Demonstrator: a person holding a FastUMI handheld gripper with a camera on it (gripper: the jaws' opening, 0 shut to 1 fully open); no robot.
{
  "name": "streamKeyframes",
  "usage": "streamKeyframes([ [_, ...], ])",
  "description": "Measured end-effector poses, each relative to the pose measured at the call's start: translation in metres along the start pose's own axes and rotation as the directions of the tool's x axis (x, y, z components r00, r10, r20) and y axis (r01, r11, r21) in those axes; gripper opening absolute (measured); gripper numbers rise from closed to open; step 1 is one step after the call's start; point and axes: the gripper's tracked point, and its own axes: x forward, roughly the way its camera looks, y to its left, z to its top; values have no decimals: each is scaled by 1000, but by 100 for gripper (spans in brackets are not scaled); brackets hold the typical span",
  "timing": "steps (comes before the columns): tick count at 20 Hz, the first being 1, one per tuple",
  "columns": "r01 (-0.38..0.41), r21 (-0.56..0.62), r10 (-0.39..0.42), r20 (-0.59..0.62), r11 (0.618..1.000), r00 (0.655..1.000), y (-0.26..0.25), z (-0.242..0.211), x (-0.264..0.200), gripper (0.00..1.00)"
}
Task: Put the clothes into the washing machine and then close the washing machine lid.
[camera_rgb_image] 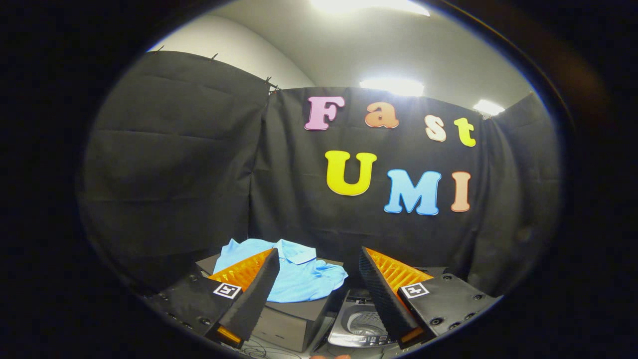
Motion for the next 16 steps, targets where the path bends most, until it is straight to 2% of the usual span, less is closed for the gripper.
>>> streamKeyframes([
  [8, -77, 59, 84, -127, 995, 988, 18, -28, 53, 100],
  [16, -174, 20, 175, -203, 984, 964, 37, -40, 120, 100],
])
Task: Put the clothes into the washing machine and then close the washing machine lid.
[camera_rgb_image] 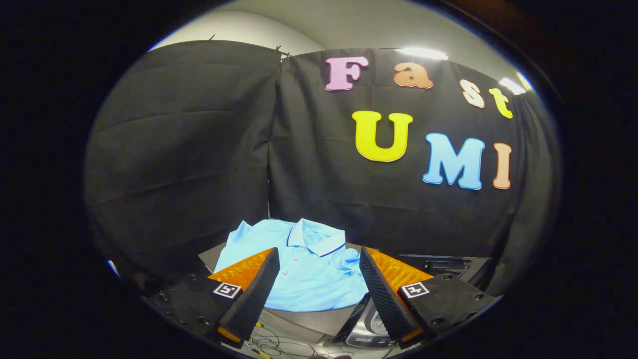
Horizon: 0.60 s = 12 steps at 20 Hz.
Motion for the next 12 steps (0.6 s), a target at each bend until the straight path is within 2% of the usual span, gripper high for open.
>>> streamKeyframes([
  [5, -64, -84, 59, -69, 994, 996, 22, -17, 51, 100],
  [12, -97, -96, 83, -133, 991, 988, 50, -40, 112, 100],
])
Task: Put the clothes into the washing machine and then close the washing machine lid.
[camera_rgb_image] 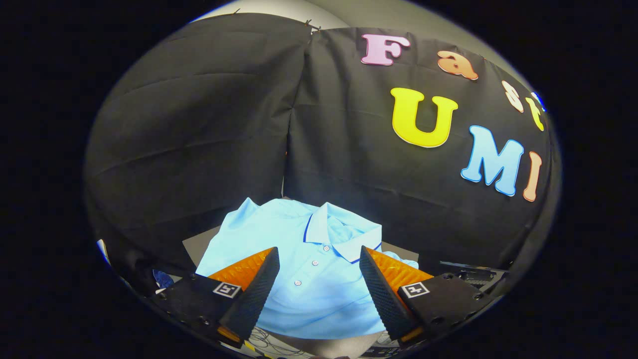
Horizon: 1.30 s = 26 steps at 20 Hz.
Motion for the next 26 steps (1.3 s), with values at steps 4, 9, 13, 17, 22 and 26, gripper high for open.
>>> streamKeyframes([
  [4, -1, 28, 2, -22, 1000, 1000, 7, -3, 28, 100],
  [9, 5, 53, -2, -56, 999, 998, 12, -12, 57, 100],
  [13, 2, 79, 5, -94, 997, 996, 16, -21, 77, 100],
  [17, 7, 81, 4, -134, 997, 991, 17, -38, 94, 100],
  [22, 1, 98, 14, -158, 995, 987, 18, -46, 103, 100],
  [26, -11, 116, 31, -170, 993, 985, 19, -49, 104, 100],
])
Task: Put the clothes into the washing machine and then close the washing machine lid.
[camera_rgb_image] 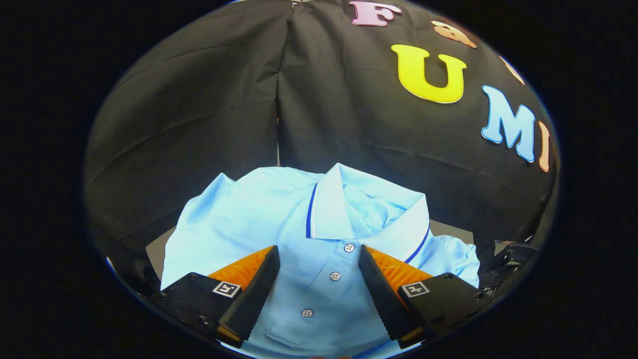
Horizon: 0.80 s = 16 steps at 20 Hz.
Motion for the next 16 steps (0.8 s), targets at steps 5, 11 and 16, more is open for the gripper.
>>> streamKeyframes([
  [5, -12, 5, 12, 1, 1000, 1000, 0, -1, 0, 100],
  [11, -33, 8, 34, -7, 999, 999, 1, -1, -1, 94],
  [16, -31, 32, 31, 6, 999, 1000, 1, 3, -3, 30],
])
